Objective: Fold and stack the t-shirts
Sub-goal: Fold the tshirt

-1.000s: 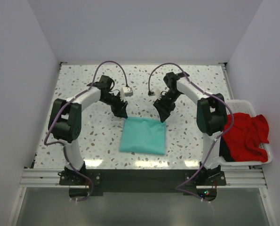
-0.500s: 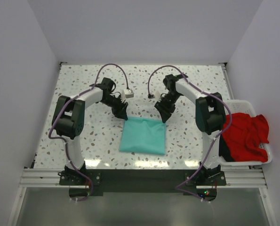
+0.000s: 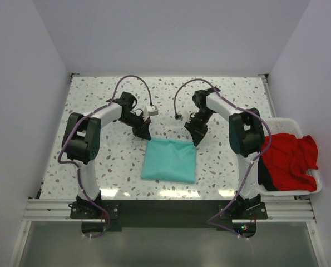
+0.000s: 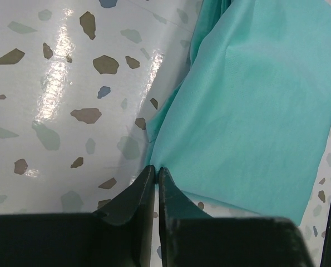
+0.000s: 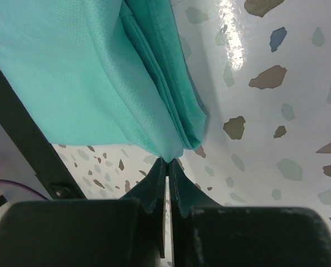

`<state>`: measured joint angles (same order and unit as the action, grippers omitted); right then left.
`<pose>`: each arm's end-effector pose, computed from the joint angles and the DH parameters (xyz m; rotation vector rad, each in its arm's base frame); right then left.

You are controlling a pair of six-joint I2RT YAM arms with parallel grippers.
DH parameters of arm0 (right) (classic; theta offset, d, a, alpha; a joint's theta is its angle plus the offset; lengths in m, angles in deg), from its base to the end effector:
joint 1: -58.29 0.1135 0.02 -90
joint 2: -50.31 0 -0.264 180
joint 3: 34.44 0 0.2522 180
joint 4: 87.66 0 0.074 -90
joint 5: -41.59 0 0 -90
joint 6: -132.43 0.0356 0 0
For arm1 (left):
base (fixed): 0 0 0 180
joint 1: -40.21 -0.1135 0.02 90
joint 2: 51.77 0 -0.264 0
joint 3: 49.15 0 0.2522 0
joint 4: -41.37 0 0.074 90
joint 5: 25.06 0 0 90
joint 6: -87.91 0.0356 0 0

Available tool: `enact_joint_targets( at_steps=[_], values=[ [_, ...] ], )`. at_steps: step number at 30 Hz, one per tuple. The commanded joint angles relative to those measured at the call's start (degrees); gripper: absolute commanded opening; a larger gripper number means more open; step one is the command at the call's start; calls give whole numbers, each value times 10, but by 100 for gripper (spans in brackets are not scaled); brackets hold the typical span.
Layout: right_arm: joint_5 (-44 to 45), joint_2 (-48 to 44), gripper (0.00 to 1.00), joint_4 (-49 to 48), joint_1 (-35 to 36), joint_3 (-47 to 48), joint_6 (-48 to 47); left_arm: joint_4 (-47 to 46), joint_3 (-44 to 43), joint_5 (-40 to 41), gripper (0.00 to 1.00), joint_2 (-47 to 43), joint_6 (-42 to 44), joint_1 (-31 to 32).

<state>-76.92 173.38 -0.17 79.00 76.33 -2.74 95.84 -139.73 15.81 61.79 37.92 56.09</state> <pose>0.3612 0.1547 0.1773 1.5656 -2.5356 -0.7938 0.3570 -0.1296 0.1621 1.3080 2.1923 -1.0811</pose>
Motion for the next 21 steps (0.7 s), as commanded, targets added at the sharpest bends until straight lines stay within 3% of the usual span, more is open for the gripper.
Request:
enact_joint_targets(
  at_steps=[1,4,10,21],
  values=[
    [1,-12,0,17,1,27,-12,9,-17,-18,8,-3,4,-1],
    [14,-22,0,19,0,32,-13,7,-15,-10,0,-6,4,-3],
    [46,-13,0,40,-1,49,-22,-5,-15,24,0,-10,0,-12],
    [79,33,0,-58,0,56,64,-72,-6,106,0,15,-40,-16]
  ],
)
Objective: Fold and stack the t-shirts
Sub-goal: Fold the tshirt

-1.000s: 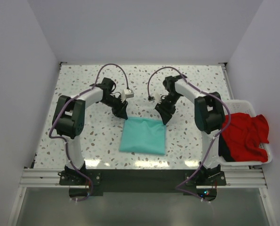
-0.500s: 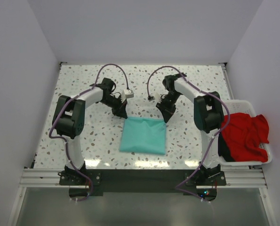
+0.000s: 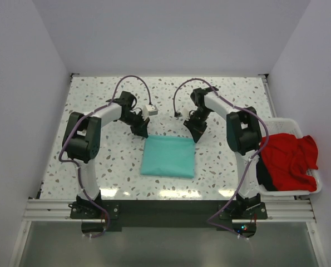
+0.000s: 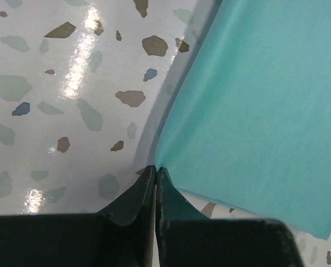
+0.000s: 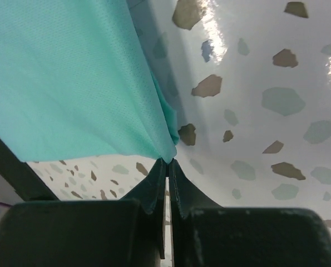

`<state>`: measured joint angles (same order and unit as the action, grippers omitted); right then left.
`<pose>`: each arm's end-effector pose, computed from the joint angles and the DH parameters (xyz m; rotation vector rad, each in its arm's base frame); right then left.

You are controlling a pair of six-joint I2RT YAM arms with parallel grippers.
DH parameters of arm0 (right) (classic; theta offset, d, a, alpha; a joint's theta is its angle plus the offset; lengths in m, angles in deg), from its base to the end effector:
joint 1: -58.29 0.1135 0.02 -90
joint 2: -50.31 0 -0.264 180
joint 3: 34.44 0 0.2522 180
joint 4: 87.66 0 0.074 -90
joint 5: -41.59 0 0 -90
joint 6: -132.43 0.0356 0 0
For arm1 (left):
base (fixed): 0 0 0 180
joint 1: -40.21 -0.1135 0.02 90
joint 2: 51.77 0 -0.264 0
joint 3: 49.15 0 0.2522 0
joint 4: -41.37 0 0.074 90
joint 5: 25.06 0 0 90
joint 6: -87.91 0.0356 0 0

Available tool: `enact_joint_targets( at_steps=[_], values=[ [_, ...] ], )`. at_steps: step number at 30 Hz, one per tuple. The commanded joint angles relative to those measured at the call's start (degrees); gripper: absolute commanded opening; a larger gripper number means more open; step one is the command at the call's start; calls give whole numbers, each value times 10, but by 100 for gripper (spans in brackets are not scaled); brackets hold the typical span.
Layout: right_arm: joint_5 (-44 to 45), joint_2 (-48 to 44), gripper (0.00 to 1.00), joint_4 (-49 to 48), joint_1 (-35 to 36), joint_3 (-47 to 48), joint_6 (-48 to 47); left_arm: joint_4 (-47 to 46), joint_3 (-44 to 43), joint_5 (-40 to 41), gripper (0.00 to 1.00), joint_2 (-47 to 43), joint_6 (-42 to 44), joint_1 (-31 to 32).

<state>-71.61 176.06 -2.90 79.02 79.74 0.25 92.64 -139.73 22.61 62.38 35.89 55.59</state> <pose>0.3781 0.1581 0.1711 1.5581 -2.6132 -0.6449 0.3652 -0.1253 0.1567 1.2856 2.2603 -0.9182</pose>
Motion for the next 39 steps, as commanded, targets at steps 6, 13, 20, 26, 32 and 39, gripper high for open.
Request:
enact_joint_targets(
  at_steps=[6,13,20,26,32,39],
  values=[
    [51,-9,0,-78,-1,17,73,-66,-4,58,0,4,-35,-14],
    [25,-79,64,-69,-10,70,128,-99,-18,32,48,-72,-123,-56],
    [-146,-244,96,-149,-16,-60,296,-126,90,-69,100,-241,-259,-47],
    [-298,-327,99,-351,33,-304,544,-242,270,-187,100,-323,-470,16],
    [-347,-323,99,-464,122,-390,660,-419,386,-219,100,-320,-646,69],
    [-404,-214,99,-485,128,-425,637,-392,391,-239,100,-217,-635,70]
  ],
)
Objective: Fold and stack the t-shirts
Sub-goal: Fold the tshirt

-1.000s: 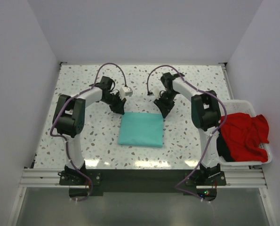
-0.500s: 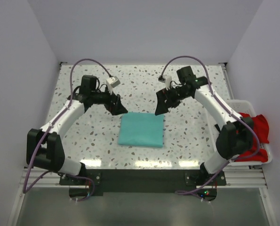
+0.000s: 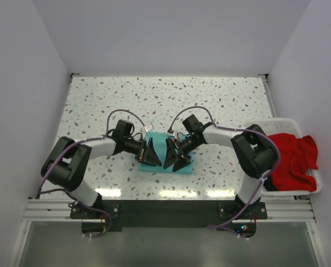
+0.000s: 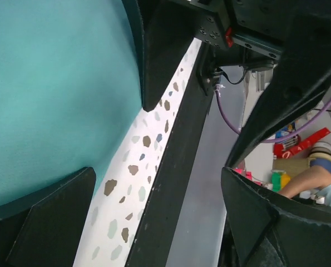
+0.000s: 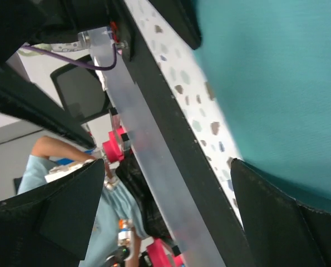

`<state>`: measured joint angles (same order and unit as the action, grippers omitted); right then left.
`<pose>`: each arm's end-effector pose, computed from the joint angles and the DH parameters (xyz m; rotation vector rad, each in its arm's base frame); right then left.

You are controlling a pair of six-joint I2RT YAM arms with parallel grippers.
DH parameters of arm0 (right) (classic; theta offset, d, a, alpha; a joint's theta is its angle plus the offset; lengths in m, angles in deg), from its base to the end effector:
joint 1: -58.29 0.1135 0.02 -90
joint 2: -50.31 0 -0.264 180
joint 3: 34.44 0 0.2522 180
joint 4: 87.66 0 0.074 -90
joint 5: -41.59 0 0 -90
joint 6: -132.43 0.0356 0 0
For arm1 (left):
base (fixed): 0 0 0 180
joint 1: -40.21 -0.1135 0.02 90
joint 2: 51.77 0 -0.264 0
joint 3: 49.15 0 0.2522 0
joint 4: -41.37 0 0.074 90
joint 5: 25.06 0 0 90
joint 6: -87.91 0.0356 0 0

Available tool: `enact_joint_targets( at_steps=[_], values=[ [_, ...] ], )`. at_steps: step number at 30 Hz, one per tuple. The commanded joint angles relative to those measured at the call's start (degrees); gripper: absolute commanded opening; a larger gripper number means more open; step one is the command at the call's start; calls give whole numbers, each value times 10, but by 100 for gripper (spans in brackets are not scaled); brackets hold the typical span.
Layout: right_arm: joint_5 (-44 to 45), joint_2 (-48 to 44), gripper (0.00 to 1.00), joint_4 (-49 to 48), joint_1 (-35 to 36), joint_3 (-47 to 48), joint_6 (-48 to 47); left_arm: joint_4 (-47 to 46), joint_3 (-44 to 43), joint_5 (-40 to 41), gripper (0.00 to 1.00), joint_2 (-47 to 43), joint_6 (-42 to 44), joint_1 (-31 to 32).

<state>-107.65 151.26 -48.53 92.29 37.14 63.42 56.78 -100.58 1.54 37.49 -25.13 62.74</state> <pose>0.2513 0.2064 0.1632 0.5632 -2.5063 -1.5119 0.2368 -0.1327 0.1507 0.4924 2.4548 -1.7121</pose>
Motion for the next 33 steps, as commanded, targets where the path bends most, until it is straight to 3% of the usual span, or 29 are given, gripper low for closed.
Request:
enact_joint_targets(
  at_steps=[1,5,12,21,27,30,33],
  values=[
    [-42,65,99,2,-6,7,-26,-21,-2,-27,100,46,5,-2],
    [-39,137,99,84,-23,39,-117,90,-35,-5,100,139,94,-25],
    [3,179,97,162,-73,28,-230,150,-65,26,100,236,165,-71],
    [25,99,98,227,-88,32,-285,173,-72,22,100,171,191,-80],
    [33,28,99,277,-89,117,-292,226,-122,5,100,67,250,-80],
    [38,-6,99,217,-89,137,-220,175,-137,20,100,10,200,-79],
    [28,3,99,137,-89,142,-161,96,-148,25,100,8,148,-68]
  ],
)
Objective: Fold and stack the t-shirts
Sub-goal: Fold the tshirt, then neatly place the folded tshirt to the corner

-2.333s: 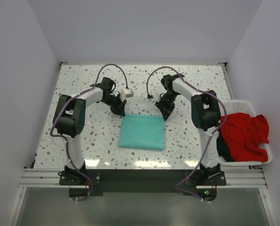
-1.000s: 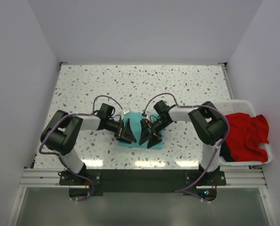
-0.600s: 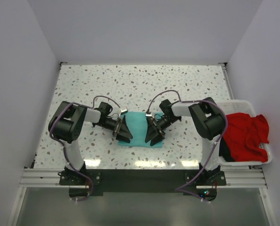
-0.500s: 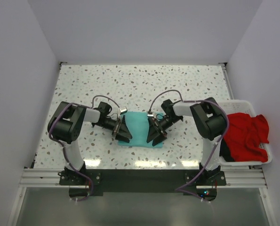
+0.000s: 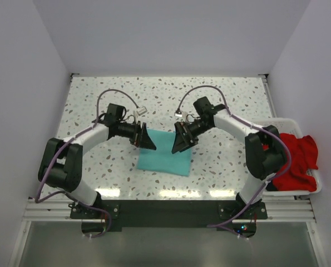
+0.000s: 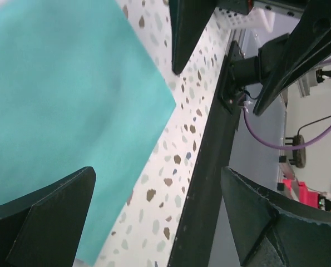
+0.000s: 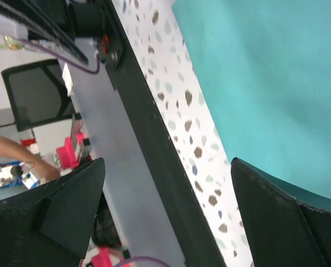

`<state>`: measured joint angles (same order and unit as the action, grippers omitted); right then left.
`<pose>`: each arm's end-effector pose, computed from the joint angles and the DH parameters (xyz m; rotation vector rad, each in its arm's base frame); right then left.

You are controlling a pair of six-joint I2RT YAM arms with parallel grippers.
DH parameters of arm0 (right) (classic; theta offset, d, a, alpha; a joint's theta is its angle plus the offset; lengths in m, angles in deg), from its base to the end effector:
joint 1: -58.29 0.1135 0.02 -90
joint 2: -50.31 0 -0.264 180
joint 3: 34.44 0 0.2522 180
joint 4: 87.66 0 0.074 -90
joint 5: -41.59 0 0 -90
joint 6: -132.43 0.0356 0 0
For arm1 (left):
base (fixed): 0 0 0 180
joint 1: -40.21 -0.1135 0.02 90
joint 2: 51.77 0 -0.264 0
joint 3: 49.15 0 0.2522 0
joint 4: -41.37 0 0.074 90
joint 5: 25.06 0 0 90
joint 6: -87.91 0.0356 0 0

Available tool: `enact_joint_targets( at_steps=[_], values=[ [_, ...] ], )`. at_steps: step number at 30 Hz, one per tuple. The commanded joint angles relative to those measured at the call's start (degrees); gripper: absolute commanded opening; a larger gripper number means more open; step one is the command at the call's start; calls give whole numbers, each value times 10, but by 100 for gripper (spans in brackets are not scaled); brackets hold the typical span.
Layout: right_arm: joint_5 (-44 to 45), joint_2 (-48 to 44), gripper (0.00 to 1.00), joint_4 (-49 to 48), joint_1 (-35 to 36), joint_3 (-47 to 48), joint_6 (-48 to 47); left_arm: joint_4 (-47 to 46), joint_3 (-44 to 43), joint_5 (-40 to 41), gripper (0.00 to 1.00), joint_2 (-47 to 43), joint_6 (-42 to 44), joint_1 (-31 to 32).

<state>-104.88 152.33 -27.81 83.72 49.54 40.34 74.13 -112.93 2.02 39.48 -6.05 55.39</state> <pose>0.2893 0.1704 0.2020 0.8048 -2.6291 -1.5025 0.2757 -0.1077 0.1828 0.6210 2.3428 -1.5490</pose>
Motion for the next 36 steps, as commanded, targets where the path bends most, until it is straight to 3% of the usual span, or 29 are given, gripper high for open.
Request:
enact_joint_targets(
  at_steps=[1,6,7,12,19,23,27,30,31,36],
  values=[
    [0,2,99,-85,-4,24,75,-98,-40,19,100,14,-50,9],
    [-15,77,98,-119,-23,62,63,-181,-81,24,100,103,-122,16],
    [-13,97,98,-88,-28,80,39,-224,-88,27,100,127,-131,15],
    [-15,205,97,-26,-76,167,-75,-264,-112,29,100,218,-160,-6],
    [-36,288,96,24,-115,219,-86,-323,-80,4,100,264,-206,-40],
    [-44,280,95,43,-122,243,-89,-326,-76,2,100,236,-202,-53],
    [5,257,95,104,-130,375,-108,-303,-114,18,100,169,-186,-66],
    [91,206,98,92,-128,424,-72,-257,-147,83,100,88,-146,-80],
    [118,189,99,82,-123,424,-65,-233,-155,143,100,42,-136,-88],
    [314,68,99,45,-27,313,-25,-165,-142,309,100,-89,-88,-107]
  ],
)
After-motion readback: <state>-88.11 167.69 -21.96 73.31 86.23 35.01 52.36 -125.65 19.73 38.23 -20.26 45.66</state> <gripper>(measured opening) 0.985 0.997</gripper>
